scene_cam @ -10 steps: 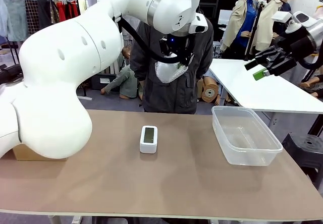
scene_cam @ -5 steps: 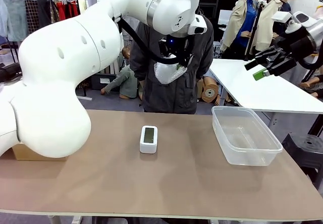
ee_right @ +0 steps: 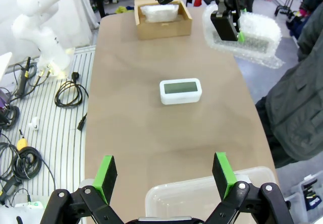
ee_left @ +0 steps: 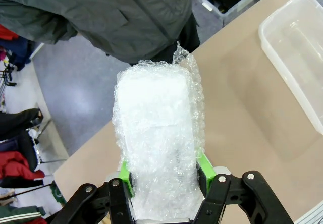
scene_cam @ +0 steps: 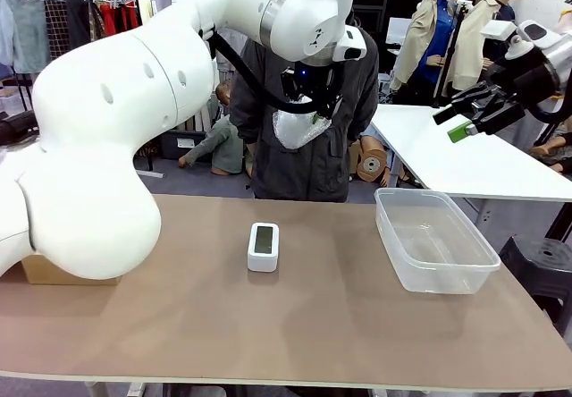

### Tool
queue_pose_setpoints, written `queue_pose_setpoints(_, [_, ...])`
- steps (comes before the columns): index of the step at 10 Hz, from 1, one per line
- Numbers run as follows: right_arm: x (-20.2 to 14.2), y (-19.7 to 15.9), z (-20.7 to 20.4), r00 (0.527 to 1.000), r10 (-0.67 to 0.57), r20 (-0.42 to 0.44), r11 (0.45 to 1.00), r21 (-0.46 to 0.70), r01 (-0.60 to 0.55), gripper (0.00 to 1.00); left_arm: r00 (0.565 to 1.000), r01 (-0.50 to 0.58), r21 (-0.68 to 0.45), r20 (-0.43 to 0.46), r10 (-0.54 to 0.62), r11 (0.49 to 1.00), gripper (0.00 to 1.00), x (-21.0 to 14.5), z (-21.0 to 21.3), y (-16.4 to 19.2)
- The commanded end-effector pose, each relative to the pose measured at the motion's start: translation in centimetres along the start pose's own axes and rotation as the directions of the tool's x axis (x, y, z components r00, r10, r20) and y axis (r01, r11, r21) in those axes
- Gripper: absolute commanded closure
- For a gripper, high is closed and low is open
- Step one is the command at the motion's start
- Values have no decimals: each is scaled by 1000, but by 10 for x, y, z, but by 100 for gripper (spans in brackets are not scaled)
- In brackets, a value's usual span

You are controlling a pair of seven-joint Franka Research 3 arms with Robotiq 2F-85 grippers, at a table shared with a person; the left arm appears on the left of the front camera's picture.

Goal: Separate and place wrapped and unwrapped clocks.
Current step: If the picked Digital clock is wrapped, place it in the Package Box ; if not, place it in the Organizing box.

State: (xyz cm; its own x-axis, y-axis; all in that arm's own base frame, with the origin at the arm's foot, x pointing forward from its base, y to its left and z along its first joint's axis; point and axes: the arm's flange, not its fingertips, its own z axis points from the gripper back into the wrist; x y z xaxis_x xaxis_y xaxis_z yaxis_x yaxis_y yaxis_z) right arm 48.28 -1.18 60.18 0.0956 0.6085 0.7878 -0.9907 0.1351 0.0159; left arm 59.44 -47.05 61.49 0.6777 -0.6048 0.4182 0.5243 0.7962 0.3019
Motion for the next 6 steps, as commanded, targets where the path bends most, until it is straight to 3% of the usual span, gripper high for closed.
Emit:
queue_pose_setpoints(1, [1,0,0,1000,5,3,1000,2,-5,0,1000,-7,3,1,7,1000,100,0,4,2])
queue_pose_setpoints(6, [1,0,0,1000,5,3,1000,2,-5,0,1000,-7,3,1,7,1000,100,0,4,2])
